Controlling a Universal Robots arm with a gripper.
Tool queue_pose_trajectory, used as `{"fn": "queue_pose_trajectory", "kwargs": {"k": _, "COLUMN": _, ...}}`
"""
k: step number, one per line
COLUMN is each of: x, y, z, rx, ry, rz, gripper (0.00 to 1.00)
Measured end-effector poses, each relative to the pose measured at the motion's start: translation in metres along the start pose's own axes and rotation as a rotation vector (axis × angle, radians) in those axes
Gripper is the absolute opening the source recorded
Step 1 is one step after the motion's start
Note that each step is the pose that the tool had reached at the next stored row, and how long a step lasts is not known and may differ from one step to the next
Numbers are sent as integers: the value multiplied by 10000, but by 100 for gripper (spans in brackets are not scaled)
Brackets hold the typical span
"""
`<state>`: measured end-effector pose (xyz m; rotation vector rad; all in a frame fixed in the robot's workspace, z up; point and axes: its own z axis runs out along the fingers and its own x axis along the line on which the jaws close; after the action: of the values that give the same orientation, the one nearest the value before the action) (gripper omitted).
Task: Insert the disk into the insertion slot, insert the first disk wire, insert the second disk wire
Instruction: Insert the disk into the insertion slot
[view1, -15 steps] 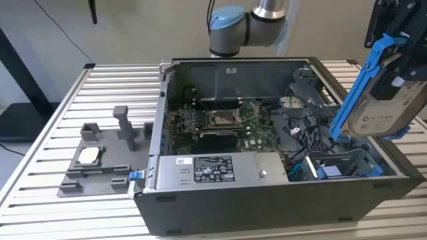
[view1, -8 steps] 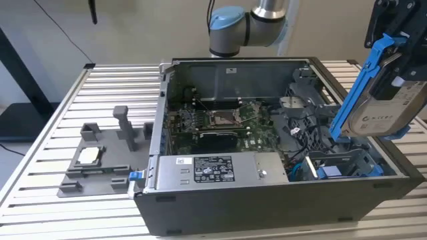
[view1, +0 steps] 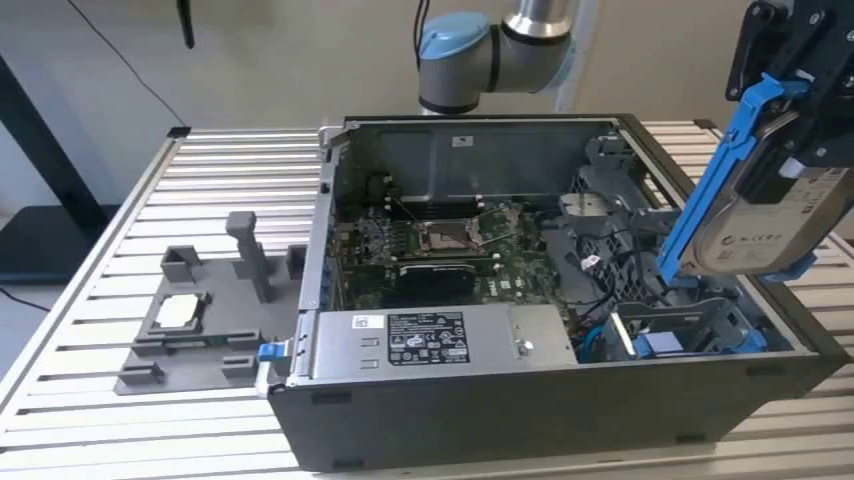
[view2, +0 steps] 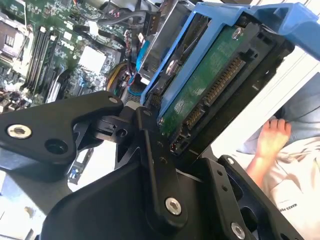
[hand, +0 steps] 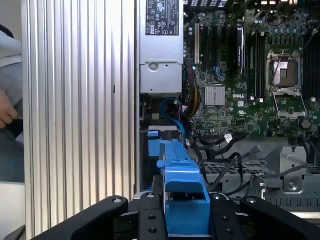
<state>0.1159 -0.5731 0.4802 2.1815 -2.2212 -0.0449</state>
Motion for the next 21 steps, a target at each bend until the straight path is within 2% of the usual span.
{"fn": "queue_pose_trajectory", "kwargs": {"k": 2, "x": 0, "y": -1, "z": 21, "rx": -1, "ry": -50, "rz": -2, "gripper": 33}}
{"fn": "queue_pose_trajectory", "kwargs": {"k": 4, "x": -1, "y": -1, "z": 34, "rx": -19, "ry": -60, "rz": -1, "gripper": 33}}
{"fn": "queue_pose_trajectory", "kwargs": {"k": 5, "x": 0, "y": -1, "z": 41, "rx": -54, "ry": -62, "rz": -2, "gripper": 33}}
{"fn": "queue_pose_trajectory", "kwargs": {"k": 7, "x": 0, "y": -1, "z": 49, "rx": -194, "ry": -61, "rz": -1, "gripper": 33}}
{"fn": "queue_pose_trajectory", "kwargs": {"k": 9, "x": 0, "y": -1, "z": 67, "rx": -243, "ry": -59, "rz": 0, "gripper": 33}}
{"fn": "queue_pose_trajectory", "kwargs": {"k": 21, "x": 0, "y": -5, "z": 275, "rx": -247, "ry": -57, "rz": -74, "gripper": 33}}
